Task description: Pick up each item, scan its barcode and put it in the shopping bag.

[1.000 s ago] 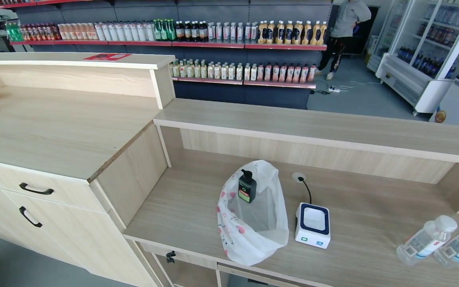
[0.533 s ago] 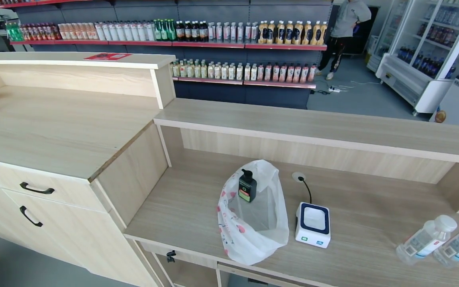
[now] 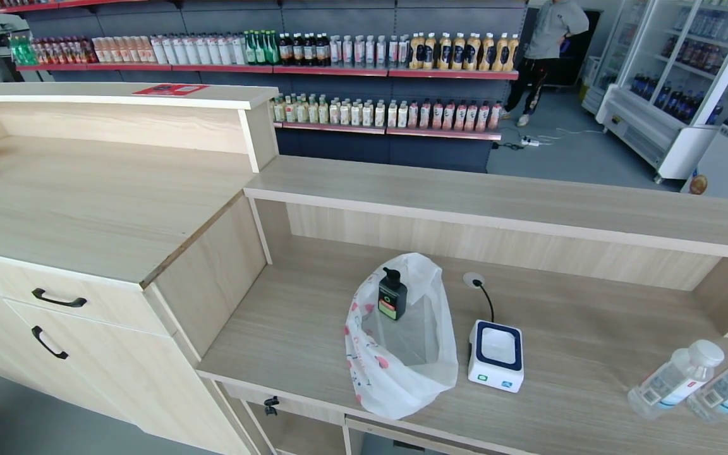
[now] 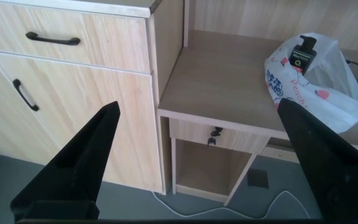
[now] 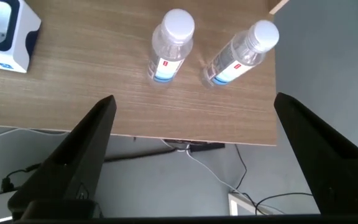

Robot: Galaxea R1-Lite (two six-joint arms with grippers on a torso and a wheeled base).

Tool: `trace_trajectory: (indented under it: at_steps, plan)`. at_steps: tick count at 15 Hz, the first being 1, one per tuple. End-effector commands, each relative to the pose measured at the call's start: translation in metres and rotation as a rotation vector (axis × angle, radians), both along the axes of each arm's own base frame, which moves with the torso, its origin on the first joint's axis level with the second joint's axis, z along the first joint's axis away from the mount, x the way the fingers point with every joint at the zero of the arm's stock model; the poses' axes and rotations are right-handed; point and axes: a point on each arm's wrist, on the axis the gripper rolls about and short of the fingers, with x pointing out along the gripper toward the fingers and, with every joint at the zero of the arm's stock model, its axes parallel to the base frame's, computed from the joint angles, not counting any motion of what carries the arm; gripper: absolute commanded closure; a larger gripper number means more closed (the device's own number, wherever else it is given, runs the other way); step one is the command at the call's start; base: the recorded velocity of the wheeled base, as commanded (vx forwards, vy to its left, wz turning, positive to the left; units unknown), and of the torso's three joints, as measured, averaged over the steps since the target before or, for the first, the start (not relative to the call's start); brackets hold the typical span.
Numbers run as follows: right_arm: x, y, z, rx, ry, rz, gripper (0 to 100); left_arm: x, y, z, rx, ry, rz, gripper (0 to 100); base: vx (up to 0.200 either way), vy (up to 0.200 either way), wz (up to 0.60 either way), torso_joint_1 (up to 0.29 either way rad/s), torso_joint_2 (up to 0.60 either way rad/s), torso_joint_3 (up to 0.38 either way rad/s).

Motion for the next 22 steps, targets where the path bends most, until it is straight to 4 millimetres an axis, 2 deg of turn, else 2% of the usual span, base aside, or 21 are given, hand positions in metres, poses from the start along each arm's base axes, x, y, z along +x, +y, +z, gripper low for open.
trace_trajectory:
  at_steps: [1, 5, 7, 11, 13, 16, 17, 19, 21, 22]
  plan:
    - [0.004, -0.004, -0.009, 0.040, 0.022, -0.004, 0, 0.000, 0.000, 0.000, 0.000, 0.001, 0.000, 0, -0.200, 0.000, 0.00, 0.002, 0.01, 0.007]
    - [0.002, -0.002, -0.021, 0.051, 0.009, 0.009, 0, 0.000, 0.000, 0.000, 0.001, 0.002, 0.000, 0, -0.200, 0.000, 0.00, 0.010, 0.00, -0.002]
    - [0.002, -0.002, -0.021, 0.047, 0.005, 0.010, 0, 0.000, 0.000, 0.000, -0.002, 0.001, 0.000, 0, -0.200, 0.000, 0.00, -0.015, 0.00, 0.002]
    - [0.016, -0.019, -0.017, 0.039, -0.061, -0.017, 0, 0.000, 0.000, 0.000, 0.000, 0.001, -0.001, 0, 0.000, 0.000, 0.00, 0.000, 0.00, 0.000]
    - [0.026, -0.029, -0.020, -0.001, -0.096, -0.008, 0, 0.000, 0.000, 0.000, 0.000, 0.002, 0.000, 0, 0.000, 0.000, 0.00, 0.000, 0.00, 0.000]
    - [0.029, -0.032, -0.026, -0.024, -0.145, -0.018, 0, 0.000, 0.000, 0.000, 0.000, 0.001, 0.000, 0, 0.000, 0.000, 0.00, 0.000, 0.00, 0.000]
    - [0.028, -0.032, -0.030, -0.014, -0.153, -0.026, 0, 0.000, 0.000, 0.000, 0.000, 0.001, 0.000, 0, 0.000, 0.000, 0.00, 0.000, 0.00, 0.000]
    - [0.022, -0.038, -0.050, 0.027, -0.124, -0.078, 0, 0.000, 0.000, 0.000, 0.000, 0.001, 0.000, 0, 0.000, 0.000, 0.00, 0.000, 0.00, 0.000]
    - [0.025, -0.046, -0.062, 0.047, -0.108, -0.089, 0, 0.000, 0.000, 0.000, 0.000, 0.002, 0.000, 0, 0.000, 0.000, 0.00, 0.000, 0.00, 0.000]
    - [0.032, -0.057, -0.070, 0.046, -0.109, -0.095, 0, 0.000, 0.000, 0.000, 0.000, 0.002, -0.001, 0, 0.000, 0.000, 0.00, 0.000, 0.00, 0.000]
